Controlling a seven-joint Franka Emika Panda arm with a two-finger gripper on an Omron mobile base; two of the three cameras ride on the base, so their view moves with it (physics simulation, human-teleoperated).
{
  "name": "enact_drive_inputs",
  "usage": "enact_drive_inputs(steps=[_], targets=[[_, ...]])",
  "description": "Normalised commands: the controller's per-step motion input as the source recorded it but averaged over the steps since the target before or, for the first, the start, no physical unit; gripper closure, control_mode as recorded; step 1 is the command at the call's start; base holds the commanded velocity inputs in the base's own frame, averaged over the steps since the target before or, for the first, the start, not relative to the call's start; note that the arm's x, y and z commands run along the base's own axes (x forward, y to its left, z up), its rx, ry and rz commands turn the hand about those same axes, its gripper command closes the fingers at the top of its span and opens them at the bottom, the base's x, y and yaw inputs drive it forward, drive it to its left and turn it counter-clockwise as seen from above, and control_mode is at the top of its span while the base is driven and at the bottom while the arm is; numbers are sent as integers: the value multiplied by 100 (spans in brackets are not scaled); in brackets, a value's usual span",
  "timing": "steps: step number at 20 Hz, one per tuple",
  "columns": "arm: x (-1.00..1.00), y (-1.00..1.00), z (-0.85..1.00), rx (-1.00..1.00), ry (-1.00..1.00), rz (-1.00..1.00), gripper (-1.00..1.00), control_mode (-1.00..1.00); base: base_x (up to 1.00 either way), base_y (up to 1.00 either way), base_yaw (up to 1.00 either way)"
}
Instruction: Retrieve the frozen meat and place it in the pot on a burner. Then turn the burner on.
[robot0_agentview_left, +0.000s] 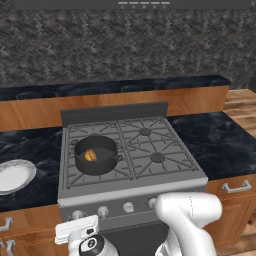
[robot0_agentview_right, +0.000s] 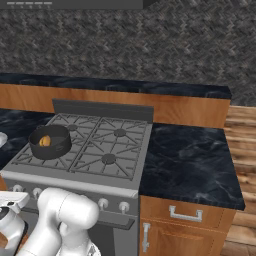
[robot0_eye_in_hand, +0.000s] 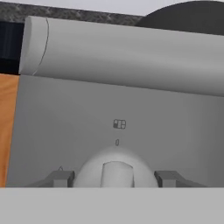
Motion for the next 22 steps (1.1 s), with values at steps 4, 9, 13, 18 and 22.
enact_drive_inputs(steps=[4,9,13,18,22], targets=[[0,0,0,-8,4,10,100,-100,0,0,0],[0,1,0,-10,12,12,100,-100,0,0,0],[0,1,0,-11,19,13,100,-100,0,0,0],[0,0,0,-11,19,13,100,-100,0,0,0],[0,0,0,-8,8,13,100,-100,0,0,0]])
